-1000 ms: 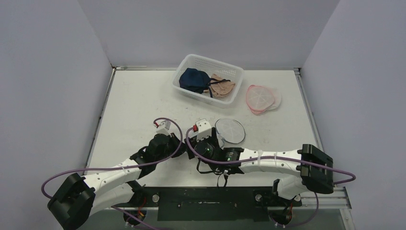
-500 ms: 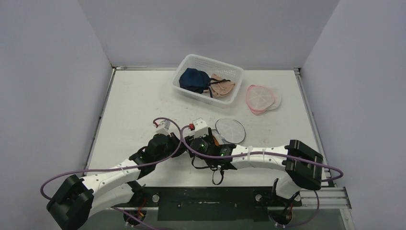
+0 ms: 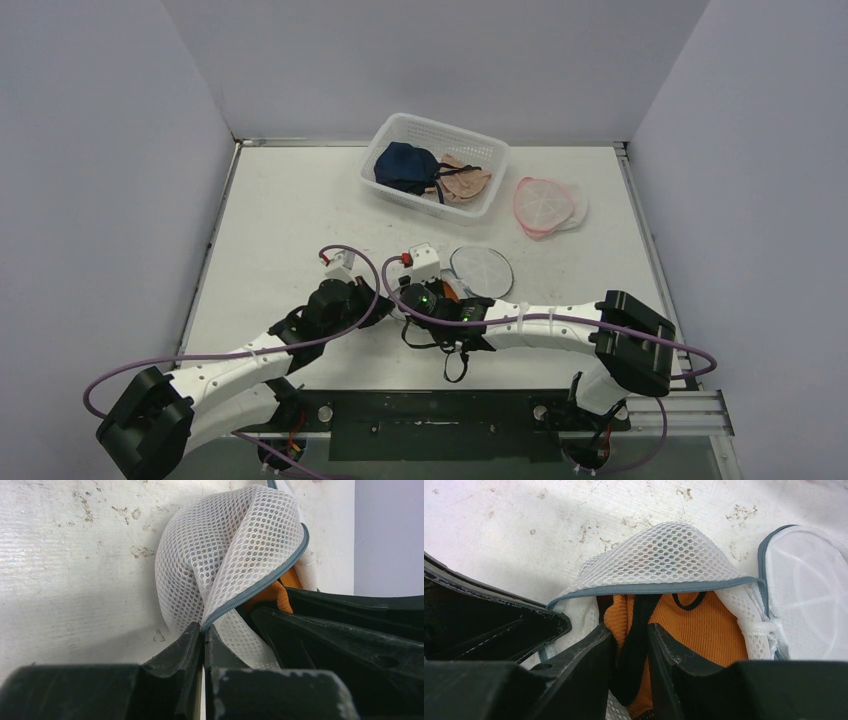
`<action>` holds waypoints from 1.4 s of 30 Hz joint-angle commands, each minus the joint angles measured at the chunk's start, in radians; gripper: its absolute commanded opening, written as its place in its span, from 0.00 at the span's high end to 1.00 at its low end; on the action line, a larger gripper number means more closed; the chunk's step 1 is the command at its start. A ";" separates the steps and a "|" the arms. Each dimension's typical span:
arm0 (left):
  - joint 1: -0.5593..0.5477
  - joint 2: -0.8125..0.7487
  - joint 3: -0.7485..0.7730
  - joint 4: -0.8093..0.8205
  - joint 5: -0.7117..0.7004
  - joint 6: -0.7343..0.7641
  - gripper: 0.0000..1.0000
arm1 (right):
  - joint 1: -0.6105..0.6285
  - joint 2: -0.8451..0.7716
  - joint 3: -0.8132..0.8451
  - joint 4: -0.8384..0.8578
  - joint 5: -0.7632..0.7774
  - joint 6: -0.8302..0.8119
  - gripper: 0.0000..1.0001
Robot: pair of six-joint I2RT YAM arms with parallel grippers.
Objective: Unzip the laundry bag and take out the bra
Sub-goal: Pick up the bra from the laundry bag.
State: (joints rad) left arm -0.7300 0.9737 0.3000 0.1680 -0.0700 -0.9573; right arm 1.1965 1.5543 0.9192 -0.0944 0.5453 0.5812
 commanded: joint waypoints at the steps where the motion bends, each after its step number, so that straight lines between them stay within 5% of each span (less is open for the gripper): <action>1: 0.004 -0.020 0.043 0.007 0.003 0.008 1.00 | -0.014 -0.003 -0.005 -0.011 0.024 0.012 0.72; 8: 0.004 -0.031 0.048 -0.012 -0.001 0.009 1.00 | -0.015 -0.052 -0.013 -0.034 -0.005 -0.009 0.94; 29: 0.004 -0.027 0.093 -0.056 -0.005 0.005 1.00 | -0.018 -0.271 0.005 -0.159 -0.363 -0.182 0.95; 42: 0.004 -0.017 0.096 -0.057 0.004 -0.008 1.00 | -0.044 -0.308 -0.064 -0.090 -0.390 -0.182 0.95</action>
State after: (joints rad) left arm -0.7303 0.9634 0.3584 0.1009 -0.0696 -0.9615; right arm 1.1690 1.2865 0.8825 -0.2558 0.1673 0.4004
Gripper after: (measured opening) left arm 0.016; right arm 0.100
